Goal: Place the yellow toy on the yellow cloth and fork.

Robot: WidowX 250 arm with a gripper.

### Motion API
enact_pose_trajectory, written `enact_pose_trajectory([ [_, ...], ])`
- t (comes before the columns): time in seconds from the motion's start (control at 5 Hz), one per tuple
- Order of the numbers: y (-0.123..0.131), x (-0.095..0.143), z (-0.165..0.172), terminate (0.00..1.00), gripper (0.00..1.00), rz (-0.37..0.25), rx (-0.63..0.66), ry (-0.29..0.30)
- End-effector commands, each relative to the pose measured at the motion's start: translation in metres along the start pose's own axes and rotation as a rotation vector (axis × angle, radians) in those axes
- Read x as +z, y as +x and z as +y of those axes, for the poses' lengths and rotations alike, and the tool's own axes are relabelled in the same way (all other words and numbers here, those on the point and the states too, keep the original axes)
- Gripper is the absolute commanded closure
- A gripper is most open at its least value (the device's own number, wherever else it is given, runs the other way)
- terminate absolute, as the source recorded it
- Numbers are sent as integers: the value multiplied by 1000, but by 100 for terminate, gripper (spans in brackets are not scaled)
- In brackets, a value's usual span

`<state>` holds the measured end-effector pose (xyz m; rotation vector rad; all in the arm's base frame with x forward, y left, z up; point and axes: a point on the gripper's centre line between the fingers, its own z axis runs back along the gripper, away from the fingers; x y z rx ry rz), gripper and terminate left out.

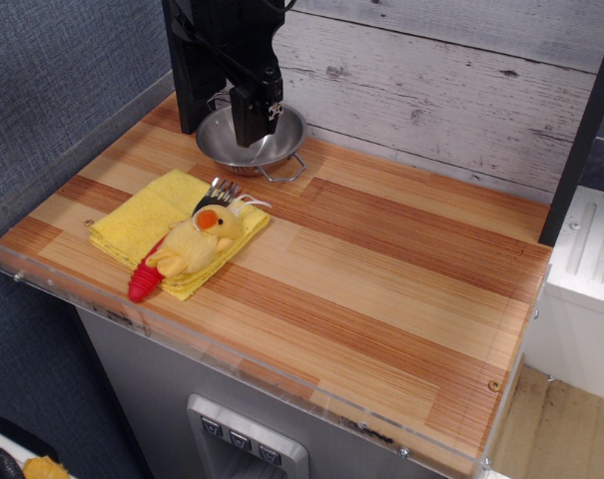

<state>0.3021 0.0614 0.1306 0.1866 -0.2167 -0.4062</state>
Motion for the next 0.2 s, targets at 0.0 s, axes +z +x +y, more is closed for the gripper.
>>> enact_pose_trajectory([
  [0.0,3,16,3,100,0,-39,5,28],
])
